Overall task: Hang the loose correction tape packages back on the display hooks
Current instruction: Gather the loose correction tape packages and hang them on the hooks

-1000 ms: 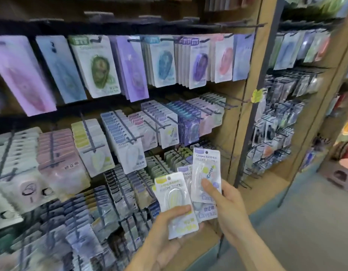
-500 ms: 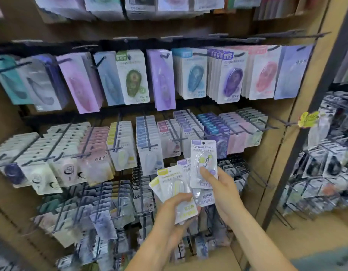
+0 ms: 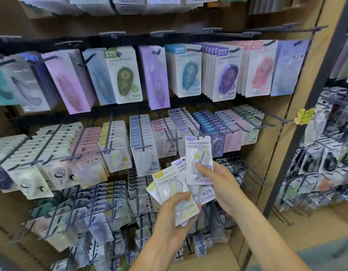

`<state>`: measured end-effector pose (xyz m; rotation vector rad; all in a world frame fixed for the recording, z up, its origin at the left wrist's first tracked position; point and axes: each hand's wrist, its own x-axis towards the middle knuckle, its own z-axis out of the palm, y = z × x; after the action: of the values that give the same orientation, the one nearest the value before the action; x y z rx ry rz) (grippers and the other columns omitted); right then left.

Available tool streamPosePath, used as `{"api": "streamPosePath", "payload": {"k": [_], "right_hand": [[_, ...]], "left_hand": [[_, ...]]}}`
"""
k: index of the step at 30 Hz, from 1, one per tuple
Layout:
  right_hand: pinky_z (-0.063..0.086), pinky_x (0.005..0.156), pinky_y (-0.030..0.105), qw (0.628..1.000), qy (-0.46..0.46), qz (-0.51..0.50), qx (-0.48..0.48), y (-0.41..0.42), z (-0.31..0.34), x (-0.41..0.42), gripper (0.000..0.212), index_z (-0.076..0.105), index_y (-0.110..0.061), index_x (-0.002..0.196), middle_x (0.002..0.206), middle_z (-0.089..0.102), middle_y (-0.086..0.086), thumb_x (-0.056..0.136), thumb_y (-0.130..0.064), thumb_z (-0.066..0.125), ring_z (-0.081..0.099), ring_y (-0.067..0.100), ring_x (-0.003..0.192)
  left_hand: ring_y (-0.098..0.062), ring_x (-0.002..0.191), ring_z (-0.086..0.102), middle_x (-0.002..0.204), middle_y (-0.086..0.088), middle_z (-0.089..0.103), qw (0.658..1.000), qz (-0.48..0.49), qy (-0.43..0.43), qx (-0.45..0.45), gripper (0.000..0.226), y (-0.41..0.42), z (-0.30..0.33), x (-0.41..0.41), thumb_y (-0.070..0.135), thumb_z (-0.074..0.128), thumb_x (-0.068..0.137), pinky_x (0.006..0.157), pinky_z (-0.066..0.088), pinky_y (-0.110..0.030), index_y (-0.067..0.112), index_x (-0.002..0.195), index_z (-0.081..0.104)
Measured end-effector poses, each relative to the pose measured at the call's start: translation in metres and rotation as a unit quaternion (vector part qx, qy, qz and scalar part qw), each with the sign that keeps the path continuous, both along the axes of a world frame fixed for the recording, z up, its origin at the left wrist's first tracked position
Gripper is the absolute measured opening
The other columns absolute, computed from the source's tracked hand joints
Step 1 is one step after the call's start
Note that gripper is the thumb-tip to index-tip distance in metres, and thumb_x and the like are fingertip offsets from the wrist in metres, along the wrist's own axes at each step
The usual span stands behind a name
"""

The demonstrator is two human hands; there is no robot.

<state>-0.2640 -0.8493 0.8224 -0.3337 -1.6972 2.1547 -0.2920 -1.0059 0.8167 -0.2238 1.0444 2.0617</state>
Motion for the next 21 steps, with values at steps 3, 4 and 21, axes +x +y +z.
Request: {"api": "streamPosePath", "payload": {"k": [3, 4, 21], "right_hand": [[0.039, 0.115, 0.059, 1.000, -0.019, 0.007, 0.012, 0.006, 0.000, -0.003, 0.046, 0.074, -0.024, 0.122, 0.124, 0.074, 0.005, 0.084, -0.049, 0.077, 0.065, 0.028, 0.124], [0.040, 0.114, 0.059, 1.000, -0.027, 0.006, 0.012, 0.008, 0.000, -0.004, 0.044, 0.075, -0.023, 0.121, 0.122, 0.075, 0.005, 0.085, -0.049, 0.077, 0.066, 0.028, 0.123], [0.061, 0.075, 0.036, 0.987, -0.134, -0.025, -0.086, 0.008, -0.004, -0.025, 0.045, 0.076, -0.007, 0.113, 0.103, 0.080, 0.010, 0.082, -0.039, 0.083, 0.077, 0.026, 0.094]], "left_hand": [[-0.037, 0.095, 0.067, 0.079, -0.013, 0.075, 1.000, 0.013, -0.008, 0.015, 0.029, 0.004, 0.001, 0.003, -0.004, 0.076, 0.077, 0.080, 0.060, -0.043, 0.009, 0.101, 0.067], [-0.037, 0.094, 0.067, 0.077, -0.012, 0.075, 1.000, 0.015, -0.011, 0.019, 0.027, 0.005, 0.000, 0.003, -0.005, 0.075, 0.080, 0.082, 0.060, -0.044, 0.009, 0.102, 0.067], [-0.032, 0.094, 0.075, 0.100, -0.015, 0.080, 1.000, -0.009, -0.007, -0.008, 0.028, 0.013, -0.014, -0.027, -0.001, 0.075, 0.086, 0.077, 0.061, -0.042, 0.011, 0.111, 0.070]]}}
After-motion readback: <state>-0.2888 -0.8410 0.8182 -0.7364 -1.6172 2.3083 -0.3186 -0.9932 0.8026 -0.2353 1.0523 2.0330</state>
